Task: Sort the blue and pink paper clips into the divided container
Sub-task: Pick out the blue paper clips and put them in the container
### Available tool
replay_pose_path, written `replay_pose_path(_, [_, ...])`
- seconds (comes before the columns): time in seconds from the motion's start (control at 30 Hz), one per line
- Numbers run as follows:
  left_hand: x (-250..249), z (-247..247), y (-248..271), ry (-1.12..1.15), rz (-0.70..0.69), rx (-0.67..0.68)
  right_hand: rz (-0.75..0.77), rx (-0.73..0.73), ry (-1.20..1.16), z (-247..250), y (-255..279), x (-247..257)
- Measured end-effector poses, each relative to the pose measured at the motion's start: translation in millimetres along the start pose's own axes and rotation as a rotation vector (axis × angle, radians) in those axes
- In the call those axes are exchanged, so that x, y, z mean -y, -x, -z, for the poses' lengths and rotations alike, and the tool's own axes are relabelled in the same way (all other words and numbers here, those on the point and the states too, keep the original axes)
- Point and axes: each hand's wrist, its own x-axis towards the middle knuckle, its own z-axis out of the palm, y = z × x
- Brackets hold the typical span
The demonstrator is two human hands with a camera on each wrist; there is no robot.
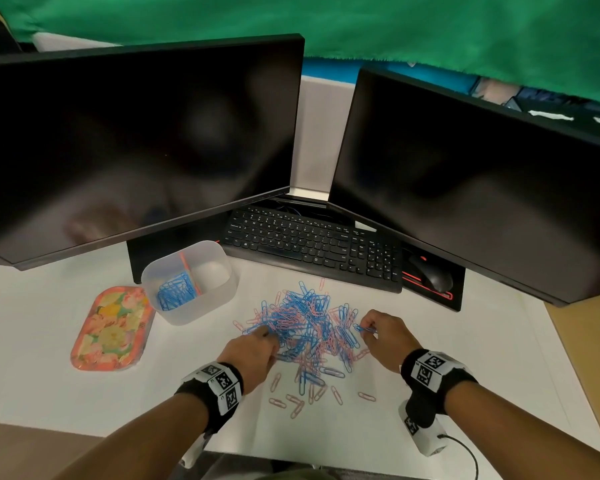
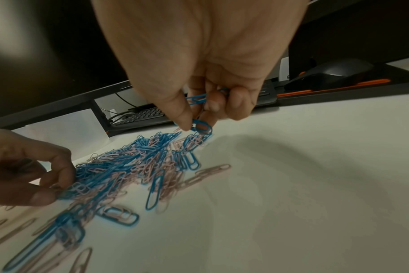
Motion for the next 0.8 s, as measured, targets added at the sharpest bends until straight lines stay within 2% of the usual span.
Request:
replay_pose_path(0.3, [4,4,1,0.042,-0.010,0.039,-0.002,0.012,-0.023,1,-2,2])
replay_pose_path(0.47, [8,8,3,0.256,0.031,-0.004,-0.020,0.015,-0.108,3,-4,10])
replay_pose_path(0.57, [10,15,7,0.468,0.086,-0.035,-0.062,0.095,-0.197,4,-8,18])
replay_pose_path(0.63, [13,20,10,0.569,0.089,-0.046,-0.094,0.195,-0.343,4,-13,26])
replay_pose_path(0.7, [15,28,12,0.711,0.113,-0.044,-0.167,0.296,-0.593,4,-16,37])
replay_pose_path(0.8, [20,44,18,1.113,0.258,0.022,-0.245,0.398,-0.924,-2,-23,61])
